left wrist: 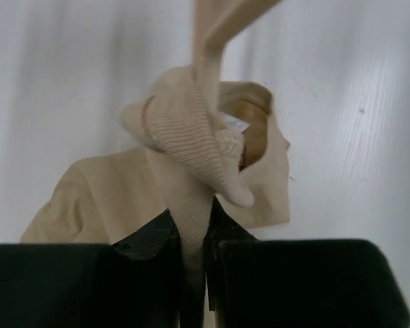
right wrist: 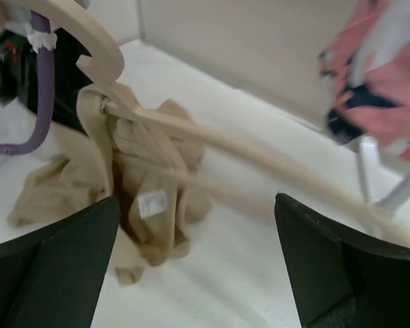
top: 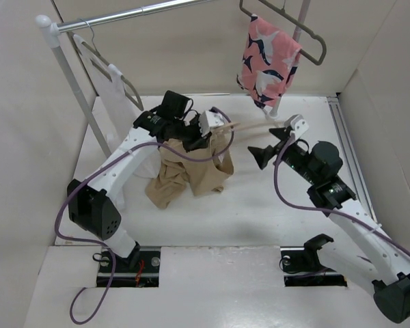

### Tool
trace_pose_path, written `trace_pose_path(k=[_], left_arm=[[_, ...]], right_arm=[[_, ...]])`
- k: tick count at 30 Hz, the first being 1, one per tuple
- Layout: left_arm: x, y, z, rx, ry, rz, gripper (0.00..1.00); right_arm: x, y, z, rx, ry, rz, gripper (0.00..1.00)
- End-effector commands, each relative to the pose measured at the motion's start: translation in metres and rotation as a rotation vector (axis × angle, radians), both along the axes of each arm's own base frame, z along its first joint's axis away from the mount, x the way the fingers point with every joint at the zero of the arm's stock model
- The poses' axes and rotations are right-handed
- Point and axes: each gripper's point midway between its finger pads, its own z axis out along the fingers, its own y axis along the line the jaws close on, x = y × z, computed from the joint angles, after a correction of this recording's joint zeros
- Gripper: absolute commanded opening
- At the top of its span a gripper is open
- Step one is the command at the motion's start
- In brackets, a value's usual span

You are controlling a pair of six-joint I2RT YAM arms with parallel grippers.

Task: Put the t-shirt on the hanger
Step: Place tshirt on hanger

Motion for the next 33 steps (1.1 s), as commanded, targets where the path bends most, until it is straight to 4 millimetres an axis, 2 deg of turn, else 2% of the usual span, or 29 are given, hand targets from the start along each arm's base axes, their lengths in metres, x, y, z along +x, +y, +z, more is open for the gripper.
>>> trace_pose_path(k=[1,3,5,8,11,12,14,15,17,18,19,20,22,23,25,26,29,32,33], left_arm=[[0.037,-0.001,0.064,-0.173,-0.025,0.279,0.0],[0.036,-0.001,0.073,-0.208,0.001,0.323,0.0],[0.034,-0.002,0.078,-0.233,0.022,0.347,0.0],[0.034,-0.002,0.09,-0.263,0.02,0.373,0.0],[0.029,-0.004,0.095,-0.277,0.011,0.332,0.0],[0.025,-0.003,0.098,-0.278,0.01,0.332,0.0],[0.025,-0.003,0.098,-0.278,0.01,0.332,0.0],[0.022,-0.003,0.102,-0.287,0.006,0.323,0.0],[0.021,-0.002,0.106,-0.29,-0.008,0.317,0.0],[0.021,-0.002,0.106,-0.29,-0.009,0.317,0.0],[0.017,-0.002,0.106,-0.294,-0.004,0.307,0.0],[0.016,-0.001,0.109,-0.3,-0.011,0.305,0.0],[0.013,0.0,0.108,-0.299,-0.01,0.306,0.0],[0.01,-0.003,0.103,-0.291,0.003,0.297,0.0],[0.007,-0.001,0.107,-0.301,-0.01,0.295,0.0],[0.007,-0.001,0.102,-0.294,-0.002,0.296,0.0],[0.006,0.0,0.104,-0.301,-0.006,0.308,0.0],[0.007,0.0,0.105,-0.309,-0.006,0.311,0.0],[0.008,-0.001,0.107,-0.315,-0.013,0.31,0.0]], right_arm=[[0.021,-0.037,0.064,0.094,-0.057,-0.246,1.0],[0.024,-0.061,0.085,0.162,-0.07,-0.369,1.0],[0.018,-0.073,0.097,0.217,-0.068,-0.42,1.0],[0.013,-0.076,0.097,0.255,-0.039,-0.432,1.0],[0.016,-0.055,0.059,0.267,0.089,-0.356,1.0],[0.022,-0.046,0.026,0.288,0.205,-0.352,1.0],[0.024,-0.025,0.001,0.295,0.285,-0.268,0.97],[0.034,-0.013,-0.013,0.314,0.311,-0.234,0.93],[0.041,0.005,-0.019,0.325,0.313,-0.18,0.92],[0.047,0.012,-0.011,0.356,0.283,-0.161,0.92],[0.056,0.022,-0.031,0.359,0.345,-0.161,0.91],[0.061,0.026,-0.038,0.374,0.371,-0.164,0.91],[0.07,0.044,-0.043,0.425,0.386,-0.111,0.87],[0.075,0.047,-0.046,0.44,0.389,-0.108,0.85],[0.074,0.065,-0.055,0.427,0.42,-0.061,0.84],[0.079,0.071,-0.069,0.423,0.459,-0.057,0.82],[0.077,0.09,-0.082,0.419,0.501,0.025,0.79],[0.08,0.096,-0.089,0.416,0.529,0.04,0.53],[0.083,0.099,-0.096,0.406,0.546,0.046,0.29]])
